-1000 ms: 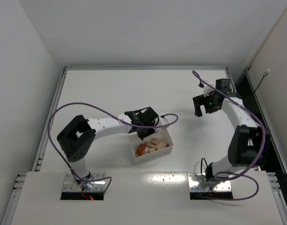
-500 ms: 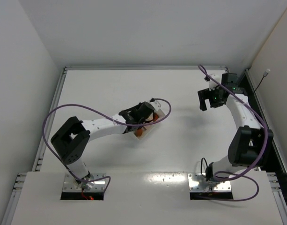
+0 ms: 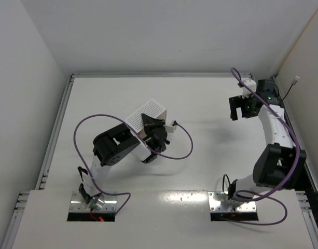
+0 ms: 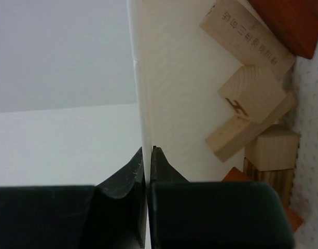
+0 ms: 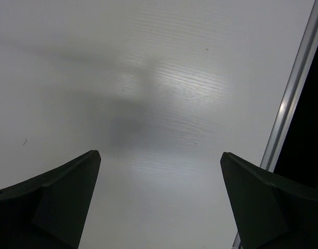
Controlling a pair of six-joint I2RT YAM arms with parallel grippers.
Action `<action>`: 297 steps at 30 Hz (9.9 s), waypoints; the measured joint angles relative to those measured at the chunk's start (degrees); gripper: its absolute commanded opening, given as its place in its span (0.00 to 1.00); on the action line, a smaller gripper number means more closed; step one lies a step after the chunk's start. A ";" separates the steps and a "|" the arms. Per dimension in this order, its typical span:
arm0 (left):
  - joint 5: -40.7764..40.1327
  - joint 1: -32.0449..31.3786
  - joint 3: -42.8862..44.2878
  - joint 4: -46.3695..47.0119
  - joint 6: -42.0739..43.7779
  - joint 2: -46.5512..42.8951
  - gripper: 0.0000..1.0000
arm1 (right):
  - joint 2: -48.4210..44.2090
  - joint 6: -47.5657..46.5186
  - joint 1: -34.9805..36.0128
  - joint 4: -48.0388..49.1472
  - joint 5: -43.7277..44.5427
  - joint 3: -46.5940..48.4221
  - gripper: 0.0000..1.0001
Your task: Build the wood block tower
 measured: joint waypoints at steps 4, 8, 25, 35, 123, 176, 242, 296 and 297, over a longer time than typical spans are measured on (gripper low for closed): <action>0.42 -0.46 0.76 5.25 8.31 1.44 0.00 | -2.12 0.00 -0.94 -0.24 -0.07 -0.11 1.00; 1.66 -1.73 1.66 6.58 13.03 1.53 0.00 | -4.79 0.00 -1.49 -0.31 -0.26 -1.03 1.00; 12.37 -6.88 -2.14 11.10 30.60 -0.02 0.00 | -15.37 0.02 -2.67 -2.14 -2.25 -7.85 1.00; 23.04 -3.69 -7.67 11.21 33.44 -3.96 0.00 | -15.89 0.02 -2.67 -2.67 -4.09 -8.20 1.00; 65.64 64.32 68.54 -110.12 -75.91 13.73 0.78 | 9.73 -2.58 4.79 -6.32 -16.96 8.59 0.97; 77.92 16.35 50.36 -112.91 -86.55 2.14 0.53 | 3.13 -0.33 4.81 -5.18 -13.66 1.77 0.96; 69.53 10.32 56.06 -108.50 -96.61 8.46 0.47 | 2.97 -0.13 1.92 -5.20 -14.08 0.55 0.96; 59.04 12.20 50.97 -104.72 -95.47 8.44 0.00 | 5.31 -0.13 1.92 -5.62 -14.05 0.55 0.96; 58.55 12.20 51.45 -105.09 -94.44 8.66 0.00 | 5.31 -0.13 1.92 -5.60 -14.08 0.55 0.96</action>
